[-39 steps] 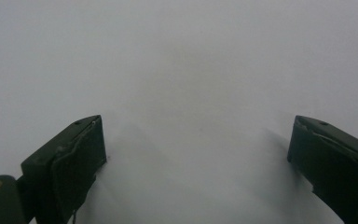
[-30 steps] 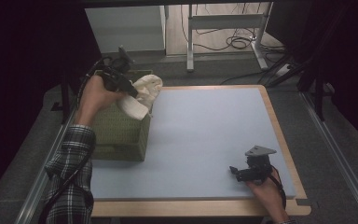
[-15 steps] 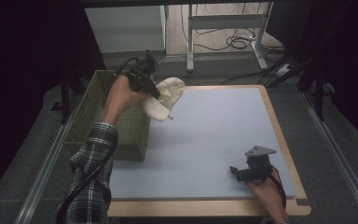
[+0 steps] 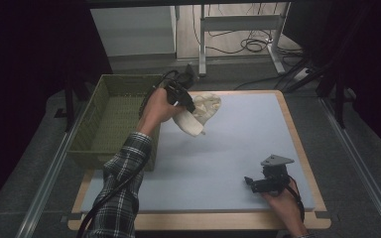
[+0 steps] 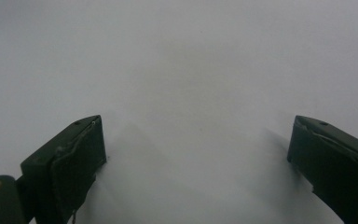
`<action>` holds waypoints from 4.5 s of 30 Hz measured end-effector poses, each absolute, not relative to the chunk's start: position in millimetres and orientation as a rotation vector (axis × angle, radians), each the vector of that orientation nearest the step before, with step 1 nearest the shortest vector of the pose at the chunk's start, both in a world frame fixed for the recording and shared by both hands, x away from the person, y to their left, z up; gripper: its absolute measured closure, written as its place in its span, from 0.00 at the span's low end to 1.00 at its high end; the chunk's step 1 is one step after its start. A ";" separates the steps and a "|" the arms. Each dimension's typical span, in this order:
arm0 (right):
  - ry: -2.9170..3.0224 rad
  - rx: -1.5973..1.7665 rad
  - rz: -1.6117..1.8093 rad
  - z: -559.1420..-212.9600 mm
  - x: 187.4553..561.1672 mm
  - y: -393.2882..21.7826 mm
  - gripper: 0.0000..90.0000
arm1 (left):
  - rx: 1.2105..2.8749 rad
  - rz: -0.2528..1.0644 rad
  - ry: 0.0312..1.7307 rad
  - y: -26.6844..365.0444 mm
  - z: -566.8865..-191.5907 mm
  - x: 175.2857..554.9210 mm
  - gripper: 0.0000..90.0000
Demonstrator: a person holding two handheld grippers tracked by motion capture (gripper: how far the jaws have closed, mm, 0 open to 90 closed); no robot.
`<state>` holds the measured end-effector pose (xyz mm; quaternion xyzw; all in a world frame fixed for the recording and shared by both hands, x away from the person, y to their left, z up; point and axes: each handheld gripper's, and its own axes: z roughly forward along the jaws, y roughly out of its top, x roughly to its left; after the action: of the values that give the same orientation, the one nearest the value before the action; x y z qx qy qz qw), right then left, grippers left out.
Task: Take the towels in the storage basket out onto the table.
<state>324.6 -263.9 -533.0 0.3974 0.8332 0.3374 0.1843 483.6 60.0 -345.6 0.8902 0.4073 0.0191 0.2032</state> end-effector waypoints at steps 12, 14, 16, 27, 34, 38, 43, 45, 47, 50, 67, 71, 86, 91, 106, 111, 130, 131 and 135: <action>2.350 1.112 0.951 -533.3 325.0 -264.3 0.05 | 2.502 0.031 1.067 11.2 -375.1 490.1 0.83; 2.349 1.114 0.952 -533.3 325.0 -264.2 0.05 | 2.509 0.023 1.056 1.4 -382.2 491.3 0.83; 2.349 1.113 0.951 -533.3 325.0 -264.2 0.05 | 2.525 0.039 1.041 -10.1 -391.5 492.8 0.82; 2.350 1.110 0.951 -533.4 325.1 -264.3 0.05 | 2.565 0.077 1.028 -37.9 -435.1 498.7 0.82; 2.350 1.110 0.951 -533.4 325.1 -264.4 0.05 | 2.568 0.104 0.997 -41.3 -455.0 499.2 0.76; 2.350 1.110 0.951 -533.4 325.1 -264.4 0.05 | 2.544 0.125 0.991 -39.0 -464.2 498.7 0.56; 2.350 1.110 0.951 -533.4 325.1 -264.4 0.05 | 2.531 0.170 0.989 -32.3 -465.7 494.2 0.33; 2.350 1.109 0.951 -533.4 325.1 -264.4 0.05 | 2.518 0.179 0.994 -27.6 -462.5 491.0 0.29; 2.350 1.110 0.951 -533.4 325.1 -264.4 0.05 | 2.516 0.192 0.985 -22.3 -458.5 487.0 0.26; 2.351 1.110 0.952 -533.3 325.1 -264.4 0.05 | 2.508 0.231 0.969 -10.3 -448.8 477.3 0.24; 2.354 1.112 0.954 -533.1 325.7 -265.0 0.05 | 2.491 0.181 0.959 28.9 -452.0 434.8 0.18; 2.360 1.106 0.958 -532.8 326.2 -265.7 0.06 | 2.462 0.194 0.978 36.1 -458.6 423.4 0.20; 2.409 1.135 1.073 -518.2 355.5 -275.0 0.58 | 2.336 0.159 0.898 47.8 -488.1 367.0 0.40; 2.422 1.140 1.104 -514.9 379.2 -264.0 0.59 | 2.332 0.154 0.865 46.5 -501.8 348.1 0.41; 2.447 1.137 1.101 -507.2 425.3 -233.7 0.97 | 2.330 0.275 0.859 44.3 -524.4 333.0 0.74; 2.428 1.076 1.056 -463.1 423.0 -241.3 0.97 | 2.338 0.260 0.882 54.3 -521.0 335.2 0.92; 2.403 1.225 0.907 -464.8 440.4 -283.6 0.70 | 2.259 0.266 0.955 72.7 -521.8 338.5 0.54; 2.415 1.230 0.921 -466.4 435.0 -286.6 0.70 | 2.253 0.267 0.961 73.4 -521.3 339.5 0.52; 2.461 1.228 0.973 -476.2 411.8 -290.7 0.70 | 2.234 0.283 0.987 73.5 -518.6 343.4 0.41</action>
<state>411.8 -290.7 -476.2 0.4183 0.8383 0.3315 0.1116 343.4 73.5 -518.6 0.8562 0.3783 0.1083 0.3349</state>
